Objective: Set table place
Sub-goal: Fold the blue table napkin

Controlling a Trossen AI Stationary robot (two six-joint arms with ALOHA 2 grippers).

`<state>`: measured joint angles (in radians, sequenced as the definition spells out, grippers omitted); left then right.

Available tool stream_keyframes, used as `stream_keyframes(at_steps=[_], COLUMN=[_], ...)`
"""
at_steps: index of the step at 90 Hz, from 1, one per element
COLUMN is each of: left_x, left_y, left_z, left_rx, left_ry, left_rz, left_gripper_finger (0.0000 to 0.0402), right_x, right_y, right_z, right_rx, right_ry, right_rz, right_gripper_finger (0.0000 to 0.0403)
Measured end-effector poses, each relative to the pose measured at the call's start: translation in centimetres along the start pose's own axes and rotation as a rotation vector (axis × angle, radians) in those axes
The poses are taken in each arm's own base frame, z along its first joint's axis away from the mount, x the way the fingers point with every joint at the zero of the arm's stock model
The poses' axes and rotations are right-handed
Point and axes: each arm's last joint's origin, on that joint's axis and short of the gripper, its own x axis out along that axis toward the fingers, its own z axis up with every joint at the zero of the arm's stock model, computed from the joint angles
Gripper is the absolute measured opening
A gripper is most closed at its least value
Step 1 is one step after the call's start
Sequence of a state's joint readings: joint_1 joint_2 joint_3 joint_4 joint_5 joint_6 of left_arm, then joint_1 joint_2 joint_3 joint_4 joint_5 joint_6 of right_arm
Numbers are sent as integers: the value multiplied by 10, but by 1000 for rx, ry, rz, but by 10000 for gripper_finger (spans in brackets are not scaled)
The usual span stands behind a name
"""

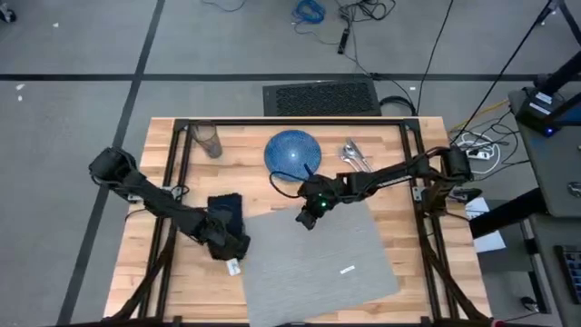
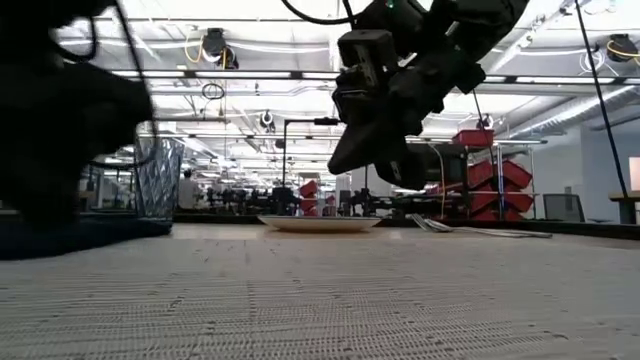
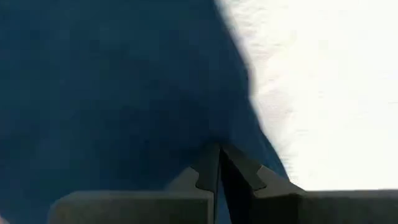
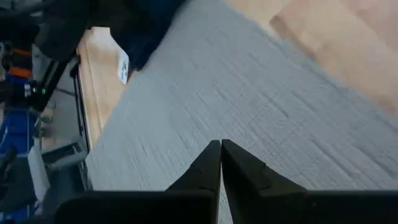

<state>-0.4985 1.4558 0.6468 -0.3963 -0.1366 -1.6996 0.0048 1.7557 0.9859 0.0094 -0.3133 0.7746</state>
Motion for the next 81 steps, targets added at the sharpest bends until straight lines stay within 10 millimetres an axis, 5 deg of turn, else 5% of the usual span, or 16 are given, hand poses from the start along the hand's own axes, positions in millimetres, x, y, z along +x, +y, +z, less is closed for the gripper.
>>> stream_keyframes(at_steps=[30, 50, 81], left_x=[-14, -25, -39], left_y=[-24, -22, -30], left_z=[8, -33, -75], left_rx=[22, 97, 324], left_ry=[-107, 18, -209], left_rz=[-239, -287, 30], left_gripper_finger=[0, 0, 0], right_x=[0, -1, 0], right_y=[1, 1, 1], right_z=[1, 2, 1], right_rx=[-13, -37, -89], right_ry=[9, 20, 25], right_rz=[39, 53, 50], right_gripper_finger=[0, 0, 0])
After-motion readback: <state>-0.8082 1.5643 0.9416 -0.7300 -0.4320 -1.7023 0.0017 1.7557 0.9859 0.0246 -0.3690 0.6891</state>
